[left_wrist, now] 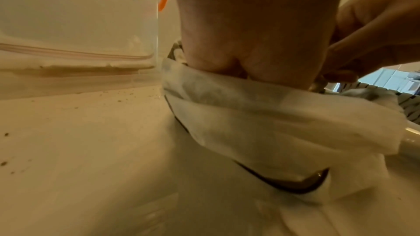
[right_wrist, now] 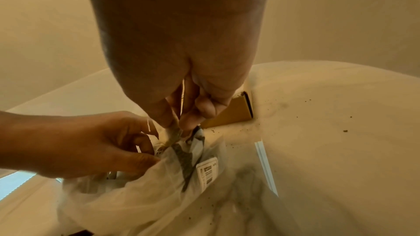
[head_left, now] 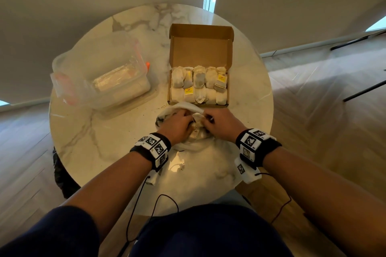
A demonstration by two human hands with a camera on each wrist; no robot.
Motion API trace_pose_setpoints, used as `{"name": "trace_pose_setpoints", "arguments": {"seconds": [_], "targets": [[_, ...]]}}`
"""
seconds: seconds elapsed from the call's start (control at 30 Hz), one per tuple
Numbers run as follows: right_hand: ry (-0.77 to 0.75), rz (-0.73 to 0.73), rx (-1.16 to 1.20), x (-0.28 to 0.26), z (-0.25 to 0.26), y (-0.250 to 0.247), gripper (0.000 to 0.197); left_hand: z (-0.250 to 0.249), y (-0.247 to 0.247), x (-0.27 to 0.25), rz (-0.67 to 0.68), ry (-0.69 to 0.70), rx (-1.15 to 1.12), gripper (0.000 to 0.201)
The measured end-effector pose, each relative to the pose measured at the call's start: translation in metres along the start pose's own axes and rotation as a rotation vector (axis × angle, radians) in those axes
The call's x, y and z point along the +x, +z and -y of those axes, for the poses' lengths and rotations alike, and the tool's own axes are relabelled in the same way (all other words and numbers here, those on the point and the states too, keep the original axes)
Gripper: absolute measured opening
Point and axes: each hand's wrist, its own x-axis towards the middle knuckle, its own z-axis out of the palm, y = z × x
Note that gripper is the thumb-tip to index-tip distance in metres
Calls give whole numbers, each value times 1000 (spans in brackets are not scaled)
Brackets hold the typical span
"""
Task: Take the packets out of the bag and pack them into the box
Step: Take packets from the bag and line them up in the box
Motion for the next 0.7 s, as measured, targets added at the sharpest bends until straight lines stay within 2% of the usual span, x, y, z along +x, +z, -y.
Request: {"name": "trace_pose_setpoints", "arguments": {"seconds": [0.1, 0.17, 0.3, 0.47, 0.57, 0.7], "targets": [[11, -14, 9, 1, -2, 1, 21, 3, 4, -1, 8, -1, 9, 33], [3, -24, 15, 1, -3, 1, 22, 3, 1, -3, 10, 11, -11, 28], [21, -46, 21, 0, -4, -1, 11, 5, -10, -5, -3, 87, -93, 12], [40, -82, 55, 2, -4, -1, 14, 9, -32, -17, -20, 178, -179, 18], [5, -63, 76, 3, 0, 2, 12, 4, -43, -26, -106, 184, -236, 19], [-69, -41, 69, 0, 7, 6, 9, 1, -47, -33, -232, 127, -337, 33]]}}
